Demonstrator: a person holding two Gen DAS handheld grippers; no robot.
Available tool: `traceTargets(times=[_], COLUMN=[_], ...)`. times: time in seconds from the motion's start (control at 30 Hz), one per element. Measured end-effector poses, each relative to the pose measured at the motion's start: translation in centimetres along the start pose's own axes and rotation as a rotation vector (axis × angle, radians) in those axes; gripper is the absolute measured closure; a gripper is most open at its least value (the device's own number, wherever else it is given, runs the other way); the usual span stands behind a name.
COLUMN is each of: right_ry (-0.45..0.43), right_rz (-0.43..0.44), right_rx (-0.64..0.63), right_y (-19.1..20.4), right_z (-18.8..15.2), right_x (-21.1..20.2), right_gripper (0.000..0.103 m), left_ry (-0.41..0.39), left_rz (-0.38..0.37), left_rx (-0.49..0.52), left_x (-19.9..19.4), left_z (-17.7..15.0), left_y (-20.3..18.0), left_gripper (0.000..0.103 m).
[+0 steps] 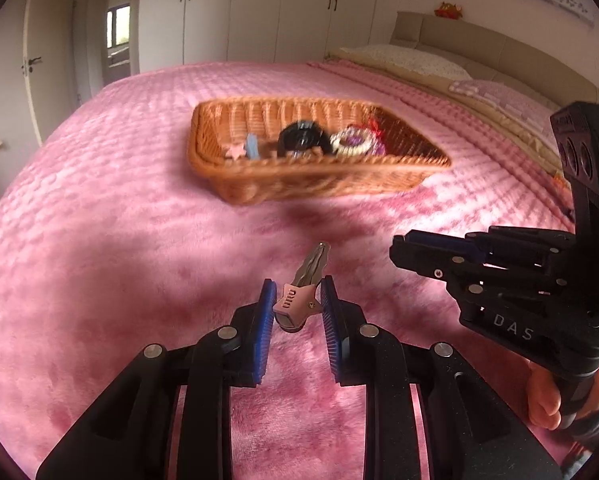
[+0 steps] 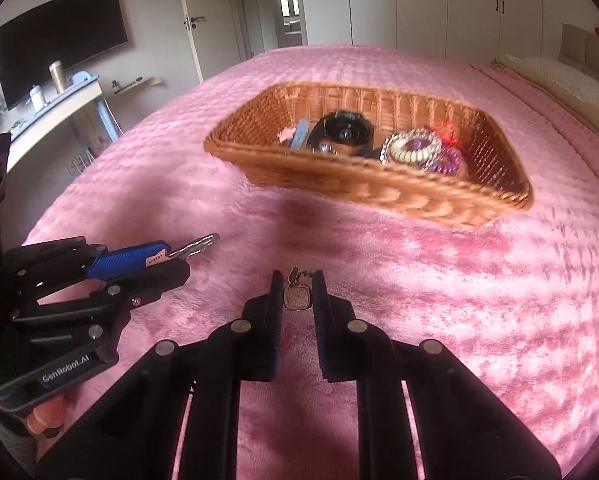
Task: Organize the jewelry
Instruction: 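Grasp the star keychain with the left gripper while the right gripper grasps the gold clasp charm, then carry the keychain and clasp charm into the basket and open both grippers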
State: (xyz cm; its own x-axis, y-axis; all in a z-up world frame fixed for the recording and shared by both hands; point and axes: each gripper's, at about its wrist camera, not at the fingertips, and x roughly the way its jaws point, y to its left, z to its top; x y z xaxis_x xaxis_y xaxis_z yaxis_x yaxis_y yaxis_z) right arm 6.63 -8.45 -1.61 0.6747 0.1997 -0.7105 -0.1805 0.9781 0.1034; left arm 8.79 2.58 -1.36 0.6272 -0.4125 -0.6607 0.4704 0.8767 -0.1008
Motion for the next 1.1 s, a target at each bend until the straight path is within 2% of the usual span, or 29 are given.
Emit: traceTargets(times=[0.1,0.2,0.3,0.4,0.6,0.77,0.97,1.1], right_ry=[-0.066,-0.144,-0.187,-0.214,-0.144,-0.035,0.095,0.088], right_rz=[0.002,-0.009,-0.021,-0.044,-0.032,-0.020,-0.022,0.001], right_rx=[-0.005,-0.019,-0.022,-0.016,0.071,0.131,0.168,0.167], right_y=[-0.5,-1.5,-2.7,-4.5,-8.8,-11.0,-12.0,-11.9], right_z=[1.5,4.6,7.8,10.8,14.8,15.8,15.3,15.1], right_x=[-3.2,-6.4,-7.6,-7.0,-0.6,6.1,11.5,11.4], right_gripper=[0.091,0.091,0.091,0.091,0.090,0.090,0.090,0.090], left_ry=[-0.069,-0.152,-0.220,-0.250,-0.190,-0.112,-0.055,-0.045], left_rz=[-0.001,0.001,0.019,0.055,0.079,0.093,0.080,0.076], left_rx=[0.017,0.020,0.015,-0.003,-0.110,-0.175,-0.192,-0.186], left_x=[-2.3,-4.7,-5.8,-4.5,2.7,8.8,12.4,12.7], left_z=[1.9,4.9,8.4,11.6,14.9,15.0,13.8,13.5], left_y=[-1.0,-2.1,-2.7,-2.5,0.5,2.9,3.7,3.9], left_gripper=[0.081,0.081,0.081,0.081,0.081,0.081,0.081,0.080])
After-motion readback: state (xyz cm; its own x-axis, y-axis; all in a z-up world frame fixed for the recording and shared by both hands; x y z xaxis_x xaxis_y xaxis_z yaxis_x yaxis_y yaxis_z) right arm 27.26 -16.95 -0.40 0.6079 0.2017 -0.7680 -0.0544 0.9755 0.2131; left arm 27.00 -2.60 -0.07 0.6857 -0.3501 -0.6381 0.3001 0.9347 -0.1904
